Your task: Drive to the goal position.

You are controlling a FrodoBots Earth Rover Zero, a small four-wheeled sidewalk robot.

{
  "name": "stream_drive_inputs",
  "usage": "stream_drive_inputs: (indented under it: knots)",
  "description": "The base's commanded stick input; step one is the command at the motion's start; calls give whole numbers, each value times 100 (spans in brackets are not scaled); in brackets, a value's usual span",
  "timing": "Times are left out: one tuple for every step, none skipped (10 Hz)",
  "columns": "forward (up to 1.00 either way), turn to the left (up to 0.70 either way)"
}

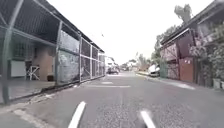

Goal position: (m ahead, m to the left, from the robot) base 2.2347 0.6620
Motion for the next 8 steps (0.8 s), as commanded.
stream_drive_inputs:
  knots:
    - [70,-19]
    - [70,-35]
    - [70,-31]
    - [70,-27]
    - [70,-24]
    - [70,-20]
    - [70,-16]
    - [70,-12]
